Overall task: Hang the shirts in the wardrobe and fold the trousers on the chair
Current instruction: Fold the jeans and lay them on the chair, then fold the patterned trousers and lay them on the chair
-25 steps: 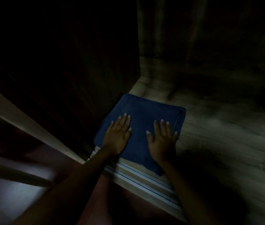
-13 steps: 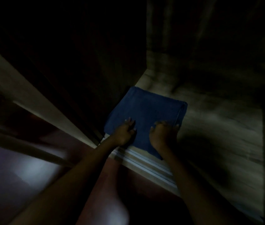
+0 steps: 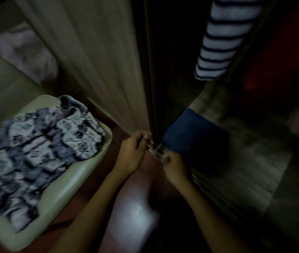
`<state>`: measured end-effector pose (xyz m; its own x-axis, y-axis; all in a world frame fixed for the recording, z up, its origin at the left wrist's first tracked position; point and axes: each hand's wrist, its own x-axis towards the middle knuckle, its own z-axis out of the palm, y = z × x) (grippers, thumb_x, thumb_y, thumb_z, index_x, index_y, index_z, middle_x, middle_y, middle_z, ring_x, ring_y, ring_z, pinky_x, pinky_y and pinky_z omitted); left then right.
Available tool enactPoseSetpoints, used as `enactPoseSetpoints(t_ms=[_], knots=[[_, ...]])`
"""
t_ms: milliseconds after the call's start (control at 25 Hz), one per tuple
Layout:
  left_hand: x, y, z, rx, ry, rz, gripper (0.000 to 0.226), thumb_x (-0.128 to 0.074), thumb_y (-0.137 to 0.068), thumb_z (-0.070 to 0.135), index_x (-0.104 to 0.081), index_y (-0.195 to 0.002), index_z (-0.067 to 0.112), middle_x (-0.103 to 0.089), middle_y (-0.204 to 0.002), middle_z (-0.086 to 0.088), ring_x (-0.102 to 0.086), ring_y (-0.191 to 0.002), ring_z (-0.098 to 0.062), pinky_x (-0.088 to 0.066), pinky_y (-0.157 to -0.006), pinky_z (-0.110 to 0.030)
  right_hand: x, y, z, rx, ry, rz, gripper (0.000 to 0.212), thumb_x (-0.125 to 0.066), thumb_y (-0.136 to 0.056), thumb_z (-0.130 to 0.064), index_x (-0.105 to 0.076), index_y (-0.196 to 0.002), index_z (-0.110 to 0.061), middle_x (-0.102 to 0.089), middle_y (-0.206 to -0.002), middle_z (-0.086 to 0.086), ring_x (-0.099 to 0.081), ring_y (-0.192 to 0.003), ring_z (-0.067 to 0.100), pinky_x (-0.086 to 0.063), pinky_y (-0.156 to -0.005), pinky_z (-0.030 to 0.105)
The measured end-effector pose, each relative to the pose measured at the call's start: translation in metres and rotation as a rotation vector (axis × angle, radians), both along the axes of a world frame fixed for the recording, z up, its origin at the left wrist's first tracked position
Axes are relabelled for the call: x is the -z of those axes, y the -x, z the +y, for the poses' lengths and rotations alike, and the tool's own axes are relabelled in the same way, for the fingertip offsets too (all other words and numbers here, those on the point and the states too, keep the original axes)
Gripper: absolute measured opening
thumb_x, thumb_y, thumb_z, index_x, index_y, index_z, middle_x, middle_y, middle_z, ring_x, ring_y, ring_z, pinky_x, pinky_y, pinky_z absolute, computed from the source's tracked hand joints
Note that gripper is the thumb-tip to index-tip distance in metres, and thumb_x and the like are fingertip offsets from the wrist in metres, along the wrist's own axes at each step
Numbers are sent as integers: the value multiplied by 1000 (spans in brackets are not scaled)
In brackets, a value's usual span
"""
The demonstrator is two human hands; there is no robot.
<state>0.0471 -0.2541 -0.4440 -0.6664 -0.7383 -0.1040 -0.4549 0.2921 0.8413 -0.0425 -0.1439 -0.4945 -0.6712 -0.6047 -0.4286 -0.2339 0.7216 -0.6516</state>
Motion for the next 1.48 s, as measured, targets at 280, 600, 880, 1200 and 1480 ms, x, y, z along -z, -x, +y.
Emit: enactPoseSetpoints(t_ms=[280,600,880,1200,1480], knots=[[-96,-109,-64,-203,11,14,20,-43,-92,27,-63,-92,32,-69,-78,11,-65,-74,-5,-51,-71,-27,-112,-75,-89,-109,144,-63,22,-47,-88,-8,-67,-94,-16,-68,-98,4,-60,-90,17,-40,-72,23],[-69,-162,-216,-134,318,-252,42,-50,-88,-2,-54,-122,23,-55,-123,-9,-53,-107,-25,-44,-85,-31,-106,-121,-190,-40,76,19,28,-58,-89,-12,-58,-117,-11,-46,-128,10,-49,-114,24,-38,-95,28],[-24,-125,-310,373,238,-613,57,-63,-78,4,-47,-130,22,-24,-149,-21,-34,-130,-42,-39,-102,-46,-83,-128,-218,136,-135,-102,44,-72,-81,-19,-56,-120,-5,-26,-142,16,-40,-125,30,-37,-103,31],[-23,-144,-336,172,302,-398,39,-75,-78,30,-57,-105,8,-55,-80,-9,-50,-76,-23,-35,-65,-31,-78,-128,-226,257,-45,-171,22,-73,-80,-17,-55,-86,-5,-61,-89,10,-59,-87,25,-46,-71,29],[-123,-203,-364,24,191,-200,31,-72,-81,34,-50,-81,12,-55,-68,-2,-49,-59,-11,-38,-56,-23,-173,-115,-255,212,183,-65,23,-68,-82,-6,-46,-76,-11,-49,-71,-2,-48,-65,13,-33,-51,21]])
